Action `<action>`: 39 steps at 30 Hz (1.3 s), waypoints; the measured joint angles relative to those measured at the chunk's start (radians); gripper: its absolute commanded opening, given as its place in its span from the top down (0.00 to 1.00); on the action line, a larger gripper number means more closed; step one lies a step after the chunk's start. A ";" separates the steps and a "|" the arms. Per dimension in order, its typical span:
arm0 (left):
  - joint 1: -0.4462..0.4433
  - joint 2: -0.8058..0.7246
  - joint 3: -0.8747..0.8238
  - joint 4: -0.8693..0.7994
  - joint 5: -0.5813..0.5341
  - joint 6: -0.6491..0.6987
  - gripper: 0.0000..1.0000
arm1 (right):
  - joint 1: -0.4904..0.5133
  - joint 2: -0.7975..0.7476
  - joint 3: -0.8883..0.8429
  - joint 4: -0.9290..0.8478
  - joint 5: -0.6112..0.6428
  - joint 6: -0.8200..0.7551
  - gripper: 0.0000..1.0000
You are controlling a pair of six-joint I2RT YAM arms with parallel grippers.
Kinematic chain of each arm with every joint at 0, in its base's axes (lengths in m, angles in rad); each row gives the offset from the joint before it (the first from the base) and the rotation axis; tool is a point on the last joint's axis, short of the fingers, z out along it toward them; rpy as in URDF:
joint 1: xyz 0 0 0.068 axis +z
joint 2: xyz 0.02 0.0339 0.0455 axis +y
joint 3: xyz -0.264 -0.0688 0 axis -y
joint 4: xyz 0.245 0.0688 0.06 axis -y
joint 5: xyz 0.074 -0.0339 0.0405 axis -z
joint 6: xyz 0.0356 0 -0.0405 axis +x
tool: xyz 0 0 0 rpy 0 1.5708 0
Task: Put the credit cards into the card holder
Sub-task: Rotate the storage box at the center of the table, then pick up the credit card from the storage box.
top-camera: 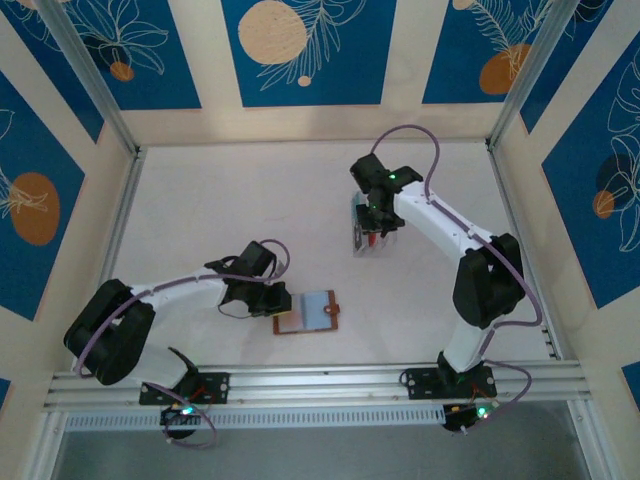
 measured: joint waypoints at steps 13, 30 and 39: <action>0.006 0.000 0.000 -0.001 0.000 0.000 0.88 | -0.076 0.153 0.049 0.002 -0.083 -0.002 0.66; 0.012 0.000 0.000 0.000 0.000 0.000 0.88 | -0.088 0.189 0.071 0.027 -0.185 -0.005 0.71; 0.015 -0.003 0.000 -0.001 0.001 0.002 0.88 | -0.089 0.226 0.103 0.044 -0.251 -0.005 0.69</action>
